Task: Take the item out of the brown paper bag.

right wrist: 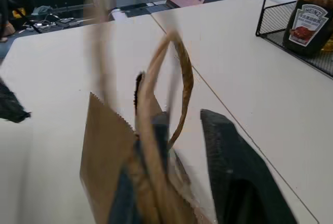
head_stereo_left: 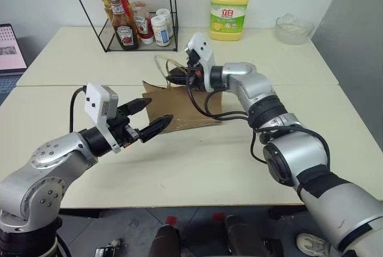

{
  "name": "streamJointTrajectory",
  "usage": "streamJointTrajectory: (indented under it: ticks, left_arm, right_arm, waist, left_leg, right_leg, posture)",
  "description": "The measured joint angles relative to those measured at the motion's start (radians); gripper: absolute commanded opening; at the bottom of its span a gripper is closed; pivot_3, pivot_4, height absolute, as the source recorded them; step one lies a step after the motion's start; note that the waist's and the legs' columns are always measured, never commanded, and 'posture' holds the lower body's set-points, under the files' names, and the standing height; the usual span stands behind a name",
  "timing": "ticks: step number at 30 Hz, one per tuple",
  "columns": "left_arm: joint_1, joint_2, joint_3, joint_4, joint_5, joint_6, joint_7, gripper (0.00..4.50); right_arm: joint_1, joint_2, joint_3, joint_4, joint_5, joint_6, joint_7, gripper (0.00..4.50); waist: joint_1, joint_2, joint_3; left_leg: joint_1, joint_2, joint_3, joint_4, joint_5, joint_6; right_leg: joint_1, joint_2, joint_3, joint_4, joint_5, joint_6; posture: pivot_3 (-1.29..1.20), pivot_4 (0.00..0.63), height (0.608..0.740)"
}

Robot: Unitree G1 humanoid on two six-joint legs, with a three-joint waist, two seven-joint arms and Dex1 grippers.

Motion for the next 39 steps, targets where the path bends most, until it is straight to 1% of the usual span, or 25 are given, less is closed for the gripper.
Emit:
streamJointTrajectory:
  ticks: [3, 4, 5, 6, 8, 9, 13, 20, 23, 27, 29, 31, 32, 34, 35, 38, 39]
  left_arm:
    - [-0.012, 0.0, -0.013, 0.019, 0.005, -0.003, -0.013, 4.5]
    - [-0.017, 0.0, -0.015, 0.027, 0.009, -0.003, -0.018, 4.5]
    - [-0.023, 0.002, -0.017, 0.034, 0.013, -0.004, -0.026, 4.5]
    - [-0.032, 0.006, -0.022, 0.046, 0.018, -0.005, -0.037, 4.5]
    - [-0.053, 0.011, -0.029, 0.072, 0.027, -0.009, -0.054, 4.5]
    - [-0.071, 0.011, -0.039, 0.087, 0.037, -0.02, -0.066, 4.5]
    - [-0.134, 0.018, -0.067, 0.148, 0.066, -0.041, -0.11, 4.5]
    - [-0.231, 0.043, -0.103, 0.26, 0.115, -0.067, -0.206, 4.5]
    - [-0.284, 0.072, -0.106, 0.325, 0.13, -0.071, -0.248, 4.5]
    - [-0.375, 0.138, -0.11, 0.482, 0.204, -0.131, -0.323, 4.5]
    - [-0.451, 0.152, -0.143, 0.597, 0.262, -0.184, -0.374, 4.5]
    - [-0.539, 0.151, -0.182, 0.733, 0.333, -0.26, -0.416, 4.5]
    - [-0.575, 0.142, -0.2, 0.786, 0.364, -0.294, -0.428, 4.5]
    - [-0.699, 0.075, -0.256, 0.961, 0.461, -0.412, -0.424, 4.5]
    - [-0.776, 0.028, -0.288, 1.077, 0.522, -0.483, -0.402, 4.5]
    - [-0.922, -0.062, -0.354, 1.346, 0.662, -0.656, -0.357, 4.5]
    - [-0.953, -0.084, -0.368, 1.405, 0.693, -0.699, -0.352, 4.5]
  right_arm:
    - [0.041, -0.04, 0.003, -0.111, 0.009, 0.069, 0.051, 3.09]
    - [0.061, -0.06, 0.004, -0.162, 0.02, 0.101, 0.07, 3.14]
    - [0.074, -0.079, 0.009, -0.203, 0.028, 0.128, 0.083, 3.56]
    - [0.096, -0.105, 0.017, -0.262, 0.035, 0.163, 0.098, 3.66]
    - [0.117, -0.141, 0.019, -0.339, 0.039, 0.206, 0.108, 4.34]
    - [0.132, -0.164, 0.021, -0.391, 0.042, 0.228, 0.115, 4.48]
    - [0.171, -0.209, 0.022, -0.516, 0.052, 0.291, 0.115, 4.48]
    - [0.228, -0.265, 0.017, -0.672, 0.082, 0.395, 0.052, 4.48]
    - [0.273, -0.312, -0.021, -0.778, 0.127, 0.463, 0.026, 4.48]
    - [0.407, -0.406, -0.089, -0.974, 0.181, 0.548, -0.02, 4.48]
    - [0.53, -0.437, -0.124, -1.113, 0.199, 0.592, -0.066, 4.48]
    - [0.667, -0.431, -0.146, -1.234, 0.22, 0.641, -0.128, 4.48]
    - [0.713, -0.424, -0.149, -1.273, 0.23, 0.66, -0.153, 4.48]
    - [0.819, -0.398, -0.167, -1.381, 0.236, 0.679, -0.218, 4.48]
    - [0.872, -0.376, -0.173, -1.443, 0.243, 0.682, -0.252, 4.48]
    - [0.97, -0.345, -0.17, -1.58, 0.274, 0.691, -0.323, 4.48]
    - [0.997, -0.343, -0.169, -1.61, 0.275, 0.691, -0.34, 4.48]
  waist:
    - [0.004, 0.0, 0.0]
    - [0.006, 0.0, 0.0]
    - [0.007, 0.0, 0.0]
    - [0.01, 0.0, 0.0]
    - [0.016, 0.0, 0.0]
    - [0.017, 0.0, 0.0]
    - [0.018, 0.0, 0.0]
    - [0.018, 0.0, 0.0]
    - [0.02, 0.0, 0.0]
    - [0.026, 0.0, 0.0]
    - [0.032, 0.0, 0.0]
    - [0.035, 0.0, 0.0]
    - [0.036, 0.001, 0.001]
    - [0.044, 0.001, 0.001]
    - [0.05, 0.001, 0.001]
    - [0.051, 0.001, 0.001]
    - [0.051, 0.001, 0.0]
  left_leg:
    - [0.0, 0.0, 0.0, 0.0, 0.0, 0.0]
    - [0.0, 0.0, -0.001, 0.0, 0.0, 0.0]
    - [0.0, 0.0, -0.001, 0.0, 0.0, 0.0]
    - [0.0, 0.0, -0.001, 0.0, 0.0, 0.0]
    - [0.0, 0.0, -0.001, 0.0, 0.0, 0.0]
    - [0.0, 0.0, -0.001, 0.0, 0.0, 0.0]
    - [0.0, 0.0, -0.001, 0.0, 0.0, 0.0]
    - [-0.001, 0.0, -0.002, 0.0, 0.0, 0.0]
    - [-0.002, 0.0, -0.004, 0.0, 0.0, 0.0]
    - [-0.004, 0.0, -0.007, 0.0, 0.0, 0.0]
    - [-0.004, 0.0, -0.01, 0.0, 0.0, 0.0]
    - [-0.005, 0.0, -0.013, 0.0, 0.0, 0.0]
    - [-0.005, 0.0, -0.013, 0.0, 0.0, 0.0]
    - [-0.005, 0.0, -0.014, 0.0, 0.001, 0.0]
    - [-0.005, 0.0, -0.016, 0.0, 0.001, 0.0]
    - [-0.006, -0.001, -0.016, 0.0, 0.001, 0.0]
    - [-0.006, -0.001, -0.016, 0.0, 0.001, 0.0]
  right_leg:
    - [0.0, 0.0, 0.0, 0.0, 0.0, 0.0]
    - [0.0, 0.0, -0.001, 0.0, 0.0, 0.0]
    - [0.0, 0.0, -0.001, 0.0, 0.0, 0.0]
    - [0.0, 0.0, -0.001, 0.0, 0.0, 0.0]
    - [0.0, 0.0, -0.001, 0.0, 0.0, 0.0]
    - [0.0, 0.0, -0.001, 0.0, 0.0, 0.0]
    - [0.0, 0.0, -0.001, 0.0, 0.0, 0.0]
    - [0.0, 0.0, -0.001, -0.001, 0.0, 0.0]
    - [0.0, 0.0, -0.003, -0.001, 0.0, 0.0]
    - [0.0, 0.0, -0.006, -0.002, 0.0, 0.0]
    - [0.001, 0.0, -0.01, -0.003, -0.001, -0.001]
    - [0.001, 0.0, -0.013, -0.003, -0.001, -0.002]
    - [0.001, 0.0, -0.013, -0.002, -0.001, -0.002]
    - [0.002, 0.001, -0.015, -0.001, -0.001, -0.002]
    - [0.002, 0.001, -0.016, -0.002, -0.001, -0.002]
    - [0.002, 0.0, -0.016, -0.003, -0.001, -0.002]
    - [0.002, 0.0, -0.016, -0.004, -0.001, -0.002]
  posture:
    - [0.0, 0.15, 0.74]
    - [0.0, 0.15, 0.74]
    - [0.0, 0.15, 0.74]
    - [0.0, 0.15, 0.74]
    - [0.0, 0.15, 0.74]
    - [0.0, 0.15, 0.74]
    - [0.0, 0.15, 0.74]
    - [0.0, 0.15, 0.74]
    - [0.0, 0.15, 0.74]
    - [0.0, 0.15, 0.74]
    - [0.0, 0.15, 0.74]
    - [0.0, 0.15, 0.74]
    - [0.0, 0.15, 0.74]
    - [0.0, 0.15, 0.74]
    - [0.0, 0.15, 0.74]
    - [0.0, 0.15, 0.74]
    - [0.0, 0.15, 0.74]
